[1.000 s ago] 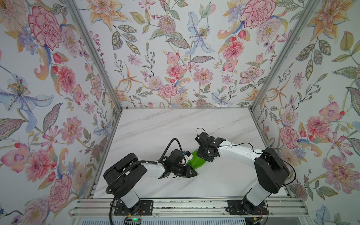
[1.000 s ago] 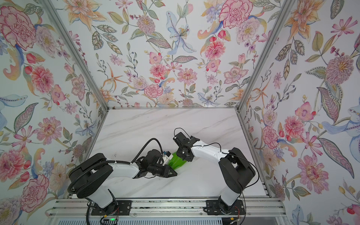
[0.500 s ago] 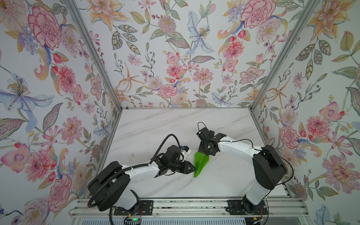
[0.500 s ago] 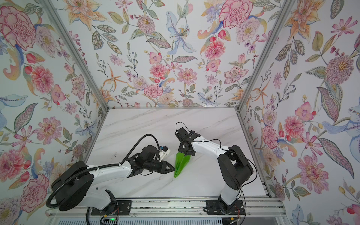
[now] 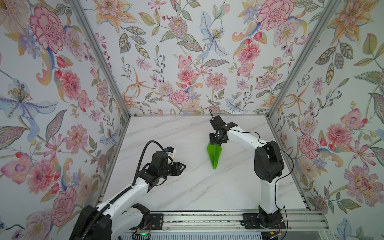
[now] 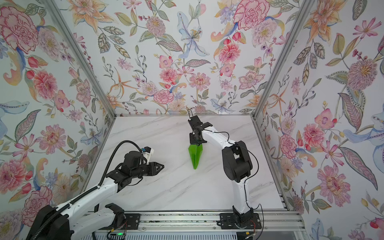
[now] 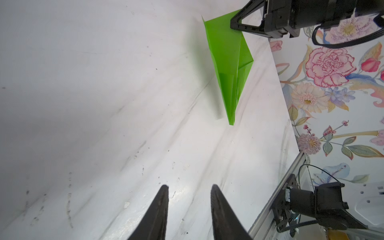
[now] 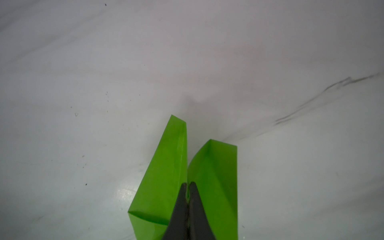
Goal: Fold a paper plane with a square sheet of paper (fold left side to right side)
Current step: 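Set the plane down flat and open the right gripper, drawing both grippers back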
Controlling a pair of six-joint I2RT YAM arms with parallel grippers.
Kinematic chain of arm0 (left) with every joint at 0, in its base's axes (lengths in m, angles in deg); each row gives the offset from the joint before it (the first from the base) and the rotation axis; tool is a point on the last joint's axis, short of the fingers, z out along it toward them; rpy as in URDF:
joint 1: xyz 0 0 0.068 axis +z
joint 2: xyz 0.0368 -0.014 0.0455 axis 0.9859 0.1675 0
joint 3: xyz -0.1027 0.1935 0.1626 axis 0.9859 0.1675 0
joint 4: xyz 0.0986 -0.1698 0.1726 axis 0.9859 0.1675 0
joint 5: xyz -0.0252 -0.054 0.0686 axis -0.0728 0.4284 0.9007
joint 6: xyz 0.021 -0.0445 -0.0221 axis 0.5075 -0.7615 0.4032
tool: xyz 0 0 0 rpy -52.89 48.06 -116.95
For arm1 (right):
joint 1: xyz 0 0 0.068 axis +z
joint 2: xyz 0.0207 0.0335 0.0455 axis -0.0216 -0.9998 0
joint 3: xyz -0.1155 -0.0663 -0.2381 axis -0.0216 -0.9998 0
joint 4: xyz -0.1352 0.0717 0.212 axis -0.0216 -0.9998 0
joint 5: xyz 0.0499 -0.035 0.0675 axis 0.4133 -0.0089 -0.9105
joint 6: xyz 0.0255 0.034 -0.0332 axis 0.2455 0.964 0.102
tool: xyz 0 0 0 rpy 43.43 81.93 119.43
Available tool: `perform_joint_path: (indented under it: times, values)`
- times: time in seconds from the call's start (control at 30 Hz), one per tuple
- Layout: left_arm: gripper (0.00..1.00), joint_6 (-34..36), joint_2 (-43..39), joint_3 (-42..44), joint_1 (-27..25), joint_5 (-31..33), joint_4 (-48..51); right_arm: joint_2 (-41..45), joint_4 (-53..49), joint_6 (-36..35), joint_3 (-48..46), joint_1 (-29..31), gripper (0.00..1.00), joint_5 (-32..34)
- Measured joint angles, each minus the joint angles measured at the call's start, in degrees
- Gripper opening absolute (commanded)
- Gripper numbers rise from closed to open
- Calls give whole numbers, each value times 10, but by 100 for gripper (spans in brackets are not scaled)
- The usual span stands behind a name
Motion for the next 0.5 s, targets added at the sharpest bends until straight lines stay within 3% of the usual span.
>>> perform_joint_path:
  times: [0.13,0.23,0.3,0.4,0.5]
  values:
    - [40,17,-26,0,16,34,28,-49,-2,-39,73,-19,3,-14]
    - [43,29,-28,0,24,62,43,-71,-3,-48,104,-30,31,-28]
    - [48,40,-27,0,29,83,55,-74,-5,-51,106,-37,43,-31]
    - [61,61,-19,-8,35,127,76,-71,-8,-49,106,-47,56,-30]
    - [81,83,-7,-23,44,181,91,-52,-6,-44,92,-61,74,-29]
